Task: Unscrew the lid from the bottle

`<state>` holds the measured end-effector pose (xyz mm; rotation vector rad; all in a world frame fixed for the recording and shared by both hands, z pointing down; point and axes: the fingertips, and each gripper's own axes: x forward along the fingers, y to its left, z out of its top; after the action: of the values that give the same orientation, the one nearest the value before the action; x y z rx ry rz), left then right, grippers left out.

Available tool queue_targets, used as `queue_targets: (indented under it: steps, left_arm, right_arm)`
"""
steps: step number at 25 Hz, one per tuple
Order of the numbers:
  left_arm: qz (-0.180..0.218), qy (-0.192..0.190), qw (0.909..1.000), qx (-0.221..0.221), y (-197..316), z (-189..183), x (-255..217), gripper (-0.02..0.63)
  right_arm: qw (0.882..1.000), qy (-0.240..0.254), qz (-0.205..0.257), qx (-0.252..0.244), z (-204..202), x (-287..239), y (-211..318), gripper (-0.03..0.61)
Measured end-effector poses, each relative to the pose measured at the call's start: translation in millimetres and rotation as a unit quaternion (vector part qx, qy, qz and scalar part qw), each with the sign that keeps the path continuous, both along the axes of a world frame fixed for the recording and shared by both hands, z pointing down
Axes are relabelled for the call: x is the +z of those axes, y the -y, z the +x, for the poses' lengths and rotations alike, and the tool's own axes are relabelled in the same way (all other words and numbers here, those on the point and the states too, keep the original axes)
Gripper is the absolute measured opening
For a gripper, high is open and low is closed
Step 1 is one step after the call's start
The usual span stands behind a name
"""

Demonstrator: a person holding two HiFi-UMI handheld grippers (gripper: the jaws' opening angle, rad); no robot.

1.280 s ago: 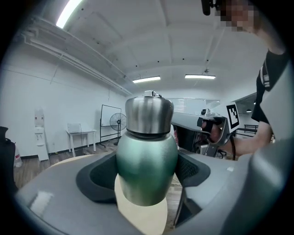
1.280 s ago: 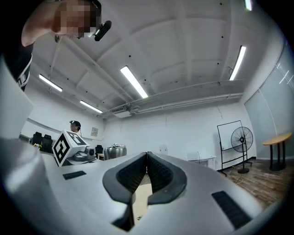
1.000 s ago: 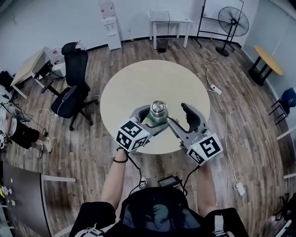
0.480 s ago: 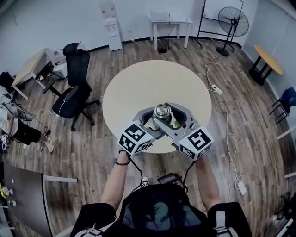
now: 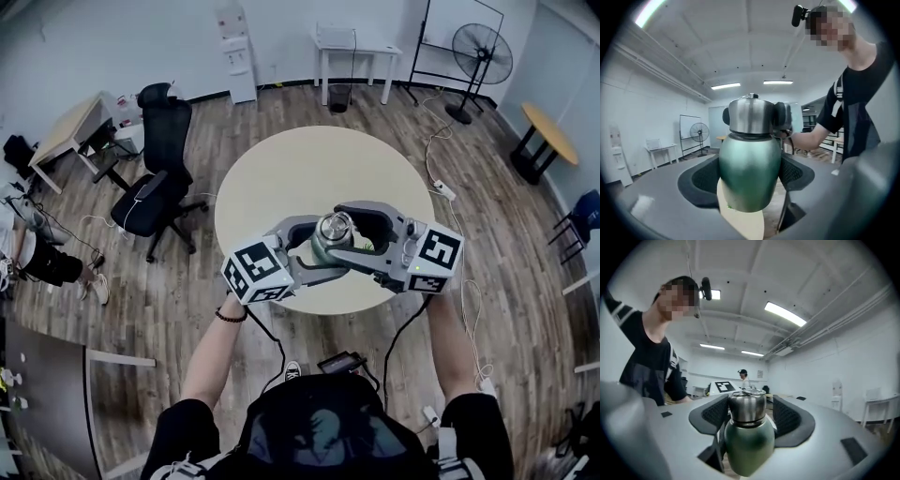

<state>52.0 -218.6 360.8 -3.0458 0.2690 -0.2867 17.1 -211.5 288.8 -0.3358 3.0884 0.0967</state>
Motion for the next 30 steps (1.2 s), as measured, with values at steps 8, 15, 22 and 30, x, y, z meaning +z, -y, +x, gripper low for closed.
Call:
queue_targets:
  steps: [8,15,22,30]
  left_arm:
    - [0.029,0.029,0.9720,-0.231,40.7,-10.8,26.2,0.371]
    - [0.020,-0.002,0.9884,-0.151,16.5,-9.3,18.0,0.371]
    - [0.034,-0.004,0.9994,0.001,-13.2,-11.0,-4.7,0.371]
    - [0.033,0.009,0.9806,-0.193,32.3,-15.5,19.5,0.371]
  right_arm:
    - [0.957,-0.007,-0.008,0.288,-4.0,36.0,42.1,0.332]
    - [0.985,-0.031,0.022,0.169,-16.2,25.8,16.0,0.264]
    - [0.998,-0.051,0.017,-0.017,-26.4,2.0,-15.0,0.267]
    - [0.968,-0.006,-0.010,0.250,-6.5,25.9,31.1,0.379]
